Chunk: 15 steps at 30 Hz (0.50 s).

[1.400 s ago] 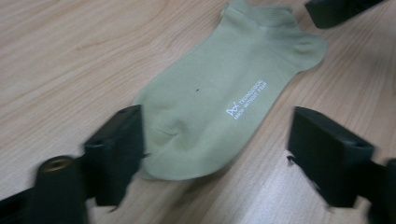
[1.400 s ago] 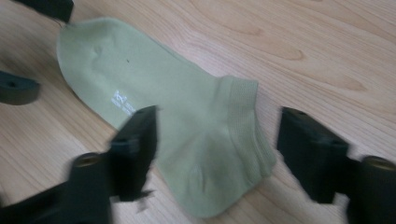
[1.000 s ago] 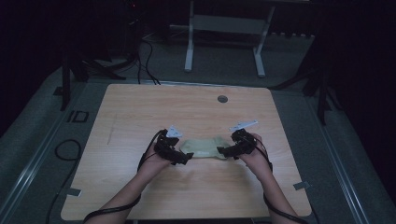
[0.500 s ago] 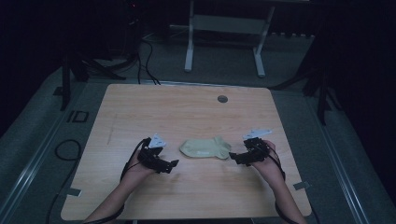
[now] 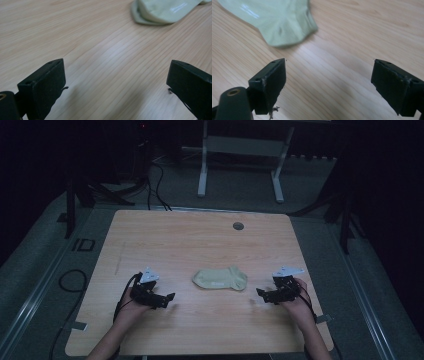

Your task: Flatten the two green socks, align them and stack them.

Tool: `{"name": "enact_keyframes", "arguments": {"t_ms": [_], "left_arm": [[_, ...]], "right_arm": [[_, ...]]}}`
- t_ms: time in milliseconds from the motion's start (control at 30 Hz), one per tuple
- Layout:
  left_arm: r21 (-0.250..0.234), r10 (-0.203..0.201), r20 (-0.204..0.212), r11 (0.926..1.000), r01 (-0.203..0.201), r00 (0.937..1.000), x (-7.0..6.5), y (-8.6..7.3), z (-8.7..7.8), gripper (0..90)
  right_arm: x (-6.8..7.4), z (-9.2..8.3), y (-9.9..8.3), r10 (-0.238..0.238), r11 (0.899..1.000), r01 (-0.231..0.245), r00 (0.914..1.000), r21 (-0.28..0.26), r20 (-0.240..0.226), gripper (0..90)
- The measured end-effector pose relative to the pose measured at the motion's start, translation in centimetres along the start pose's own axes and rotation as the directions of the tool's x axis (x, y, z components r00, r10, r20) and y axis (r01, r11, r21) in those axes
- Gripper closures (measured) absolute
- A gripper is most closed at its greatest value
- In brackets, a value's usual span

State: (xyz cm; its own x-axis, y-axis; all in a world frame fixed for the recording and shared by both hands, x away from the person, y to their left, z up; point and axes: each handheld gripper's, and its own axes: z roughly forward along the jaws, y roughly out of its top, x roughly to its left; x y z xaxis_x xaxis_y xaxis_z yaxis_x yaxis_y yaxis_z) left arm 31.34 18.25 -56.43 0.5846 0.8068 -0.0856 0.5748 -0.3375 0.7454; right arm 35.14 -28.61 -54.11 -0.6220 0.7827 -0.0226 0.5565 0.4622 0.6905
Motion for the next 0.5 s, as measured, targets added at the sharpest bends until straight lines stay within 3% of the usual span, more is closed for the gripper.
{"name": "enact_keyframes", "arguments": {"t_ms": [367,500], "left_arm": [[-0.001,-0.026,-0.040,0.9997,0.026,0.9989,1.2,-1.9,-2.1,2.1],[-0.027,-0.055,-0.053,0.9982,0.054,0.9971,1.9,-2.8,-3.0,2.1]], "right_arm": [[-1.8,-0.9,-2.6,0.065,0.998,-0.065,0.9966,-0.009,0.051,13.2],[-2.4,-1.5,-3.6,0.098,0.995,-0.097,0.9932,-0.018,0.063,13.3]]}}
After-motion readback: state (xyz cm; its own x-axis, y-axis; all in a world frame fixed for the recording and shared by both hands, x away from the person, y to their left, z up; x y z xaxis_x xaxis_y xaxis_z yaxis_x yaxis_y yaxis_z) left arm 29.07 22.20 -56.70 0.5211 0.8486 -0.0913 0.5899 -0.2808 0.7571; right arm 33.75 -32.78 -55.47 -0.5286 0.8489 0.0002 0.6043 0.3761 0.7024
